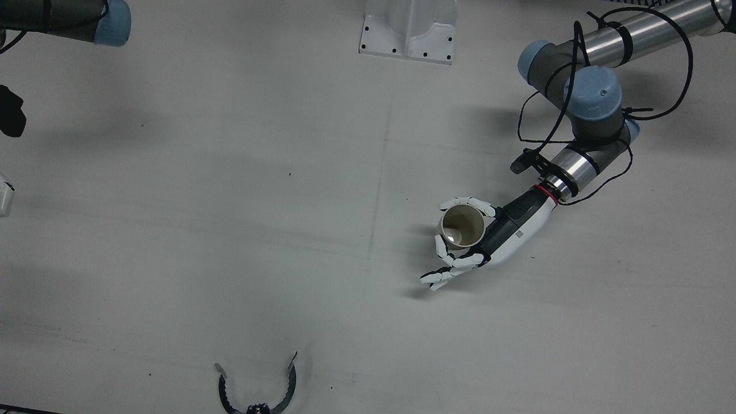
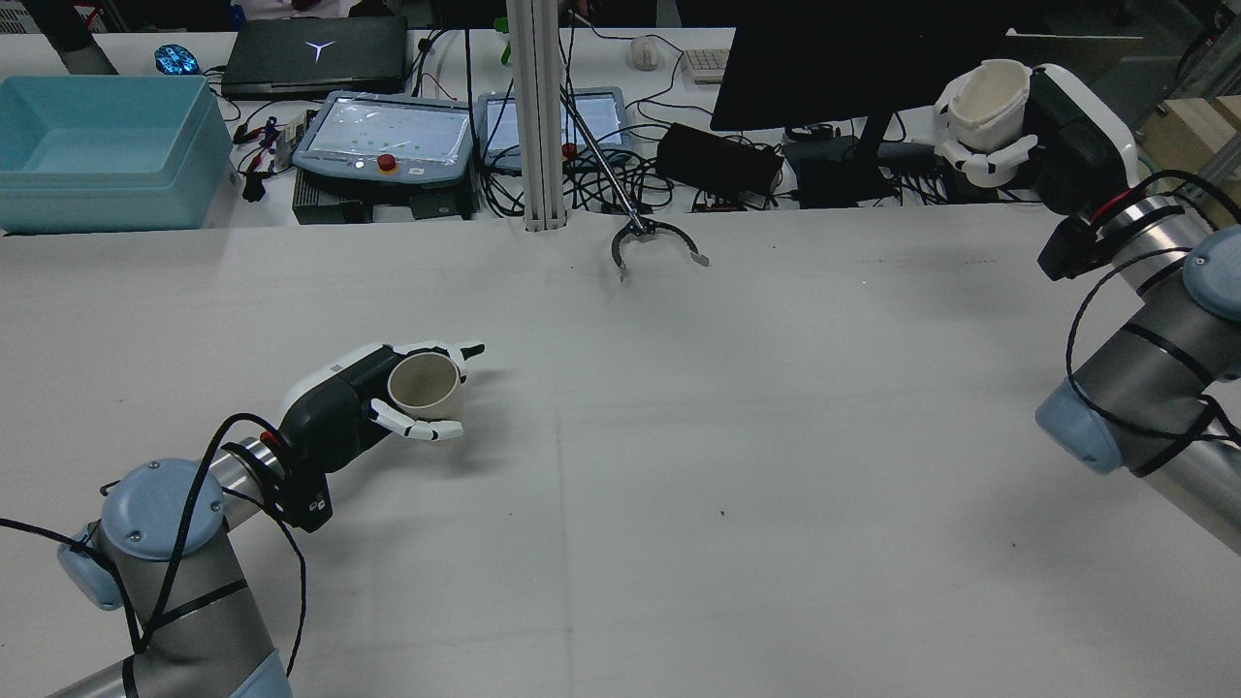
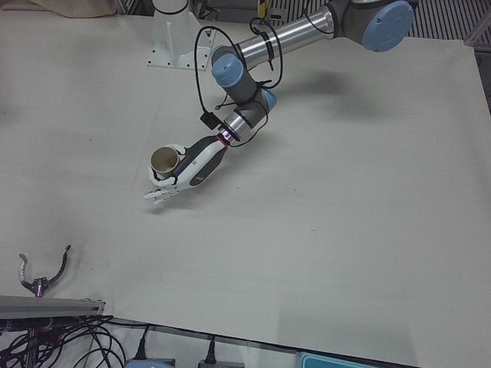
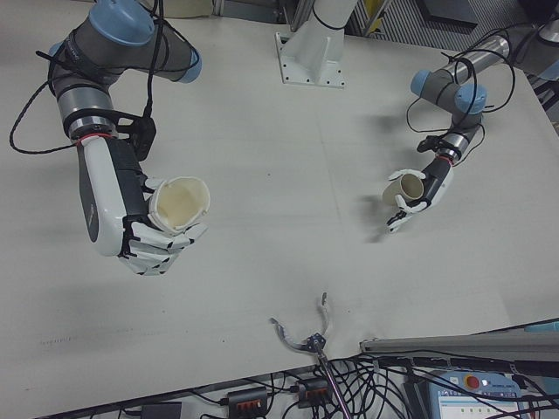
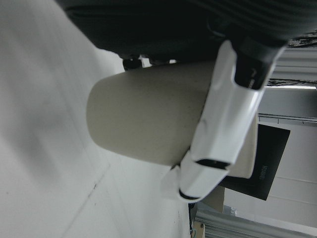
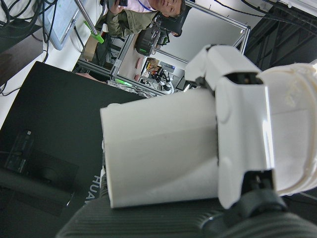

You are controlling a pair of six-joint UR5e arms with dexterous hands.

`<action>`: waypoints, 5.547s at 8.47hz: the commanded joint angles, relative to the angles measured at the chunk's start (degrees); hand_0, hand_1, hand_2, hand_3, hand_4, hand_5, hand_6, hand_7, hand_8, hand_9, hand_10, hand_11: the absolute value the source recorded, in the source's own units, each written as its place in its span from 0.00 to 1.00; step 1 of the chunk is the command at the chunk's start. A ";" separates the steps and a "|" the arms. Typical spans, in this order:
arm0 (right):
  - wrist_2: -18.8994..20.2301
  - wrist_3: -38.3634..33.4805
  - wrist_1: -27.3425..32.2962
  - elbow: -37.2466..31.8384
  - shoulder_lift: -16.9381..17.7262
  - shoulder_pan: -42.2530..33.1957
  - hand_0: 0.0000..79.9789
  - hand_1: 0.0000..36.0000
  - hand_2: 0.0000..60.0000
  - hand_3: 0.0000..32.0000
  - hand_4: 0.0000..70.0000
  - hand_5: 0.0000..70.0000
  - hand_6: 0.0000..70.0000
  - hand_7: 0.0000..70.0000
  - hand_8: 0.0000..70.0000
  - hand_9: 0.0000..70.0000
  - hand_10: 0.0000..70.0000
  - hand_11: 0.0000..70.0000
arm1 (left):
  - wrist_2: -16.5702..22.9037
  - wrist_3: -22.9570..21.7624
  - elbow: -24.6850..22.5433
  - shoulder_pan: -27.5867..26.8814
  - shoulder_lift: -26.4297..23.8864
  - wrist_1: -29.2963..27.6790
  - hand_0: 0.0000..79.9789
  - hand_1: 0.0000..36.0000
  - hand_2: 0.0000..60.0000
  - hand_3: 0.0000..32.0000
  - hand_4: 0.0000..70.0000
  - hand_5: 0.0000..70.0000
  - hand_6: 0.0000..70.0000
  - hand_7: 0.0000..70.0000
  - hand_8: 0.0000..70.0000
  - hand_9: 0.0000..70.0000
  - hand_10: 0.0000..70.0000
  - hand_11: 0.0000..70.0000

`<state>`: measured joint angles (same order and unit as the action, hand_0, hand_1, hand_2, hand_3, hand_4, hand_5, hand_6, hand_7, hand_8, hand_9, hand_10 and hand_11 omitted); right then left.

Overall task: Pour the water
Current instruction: 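Lift both cups, bringing the beige cup toward the table center, then carry the white cup over the beige cup with the right hand, then tilt the white cup to pour into the beige cup, then raise the white cup upright and withdraw both hands outward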

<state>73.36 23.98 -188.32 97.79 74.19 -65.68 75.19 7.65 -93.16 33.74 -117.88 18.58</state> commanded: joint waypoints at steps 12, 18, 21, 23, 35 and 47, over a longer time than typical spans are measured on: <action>-3.58 20.20 -10.49 12.33 -13.18 9.68 1.00 1.00 1.00 0.00 1.00 0.47 1.00 1.00 0.95 1.00 0.48 0.73 | -0.66 0.00 12.47 -3.25 -20.20 4.72 1.00 1.00 1.00 0.00 0.58 1.00 0.29 0.20 0.17 0.08 0.10 0.20; -3.40 32.86 -12.85 13.83 -15.48 14.51 1.00 1.00 1.00 0.00 1.00 0.47 1.00 1.00 0.87 1.00 0.52 0.78 | -0.39 -0.35 13.00 -2.54 -21.51 4.19 1.00 1.00 1.00 0.00 0.61 1.00 0.31 0.22 0.17 0.09 0.09 0.19; -3.40 38.93 -13.38 13.65 -15.65 16.45 1.00 1.00 1.00 0.00 1.00 0.46 1.00 1.00 0.82 1.00 0.49 0.75 | -0.30 -0.44 13.09 -2.37 -23.27 4.45 1.00 1.00 1.00 0.00 0.62 1.00 0.32 0.23 0.18 0.09 0.09 0.19; -3.31 42.88 -14.00 13.74 -15.83 18.56 1.00 1.00 1.00 0.00 1.00 0.45 1.00 1.00 0.80 1.00 0.47 0.71 | -0.30 -0.44 13.00 -2.02 -23.54 4.45 1.00 1.00 1.00 0.00 0.62 1.00 0.33 0.24 0.18 0.09 0.09 0.19; -3.32 53.10 -20.86 13.56 -17.33 22.00 1.00 1.00 1.00 0.00 0.98 0.43 1.00 1.00 0.74 0.98 0.32 0.52 | -0.13 -0.53 12.74 -1.66 -26.44 5.50 1.00 1.00 1.00 0.00 0.63 1.00 0.33 0.25 0.18 0.09 0.09 0.19; -3.49 4.99 -19.89 18.31 -2.67 1.36 1.00 1.00 1.00 0.00 0.69 0.48 1.00 1.00 0.92 1.00 0.67 0.99 | 0.40 -1.06 3.08 0.97 -20.48 8.14 1.00 1.00 1.00 0.00 0.60 1.00 0.31 0.23 0.18 0.09 0.09 0.19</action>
<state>69.78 40.07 -208.33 116.41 67.79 -60.57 75.58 6.60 -88.99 34.72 -139.91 26.69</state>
